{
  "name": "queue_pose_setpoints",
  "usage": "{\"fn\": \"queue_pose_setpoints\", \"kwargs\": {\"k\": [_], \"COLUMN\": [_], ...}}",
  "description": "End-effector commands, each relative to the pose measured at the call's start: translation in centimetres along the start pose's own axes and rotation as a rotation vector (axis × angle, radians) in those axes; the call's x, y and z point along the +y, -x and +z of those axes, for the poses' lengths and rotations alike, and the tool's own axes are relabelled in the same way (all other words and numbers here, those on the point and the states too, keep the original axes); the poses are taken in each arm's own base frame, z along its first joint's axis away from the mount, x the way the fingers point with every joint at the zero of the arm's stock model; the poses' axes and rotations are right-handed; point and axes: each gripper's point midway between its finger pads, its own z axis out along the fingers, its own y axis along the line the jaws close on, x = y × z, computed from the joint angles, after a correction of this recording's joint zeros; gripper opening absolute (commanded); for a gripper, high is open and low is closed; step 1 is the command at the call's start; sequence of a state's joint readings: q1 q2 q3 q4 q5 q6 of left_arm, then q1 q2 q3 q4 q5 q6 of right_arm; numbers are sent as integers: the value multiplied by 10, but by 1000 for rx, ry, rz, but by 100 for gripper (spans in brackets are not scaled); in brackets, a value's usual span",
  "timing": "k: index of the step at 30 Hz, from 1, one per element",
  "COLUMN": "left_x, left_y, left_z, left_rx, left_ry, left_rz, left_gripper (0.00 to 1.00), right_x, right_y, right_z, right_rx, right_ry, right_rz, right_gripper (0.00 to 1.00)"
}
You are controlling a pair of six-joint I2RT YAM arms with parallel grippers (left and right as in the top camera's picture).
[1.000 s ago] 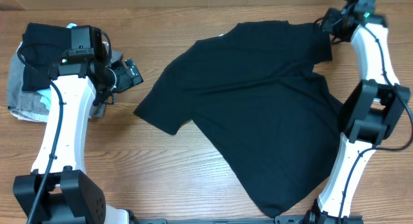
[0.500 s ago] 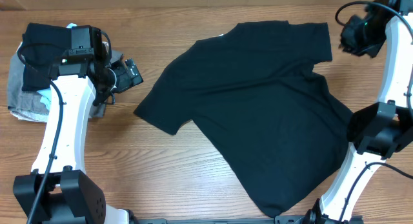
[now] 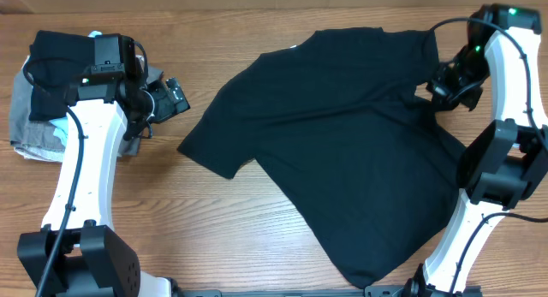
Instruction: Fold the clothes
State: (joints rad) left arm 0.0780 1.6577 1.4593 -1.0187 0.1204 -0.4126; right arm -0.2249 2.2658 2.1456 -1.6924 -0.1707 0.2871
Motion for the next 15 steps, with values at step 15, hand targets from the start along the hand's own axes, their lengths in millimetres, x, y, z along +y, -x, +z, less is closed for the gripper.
{"fn": "queue_pose_setpoints", "kwargs": {"k": [15], "left_x": [-6], "left_y": [2], "left_z": [-6], "left_rx": [-15], "left_ry": [-16], "left_rz": [15], "left_gripper": [100], "right_x": [-25], "right_y": [27], "right_z": [9], "right_rx": [-93], "right_ry": [-104], "right_rz": [-22], "right_gripper": [7]}}
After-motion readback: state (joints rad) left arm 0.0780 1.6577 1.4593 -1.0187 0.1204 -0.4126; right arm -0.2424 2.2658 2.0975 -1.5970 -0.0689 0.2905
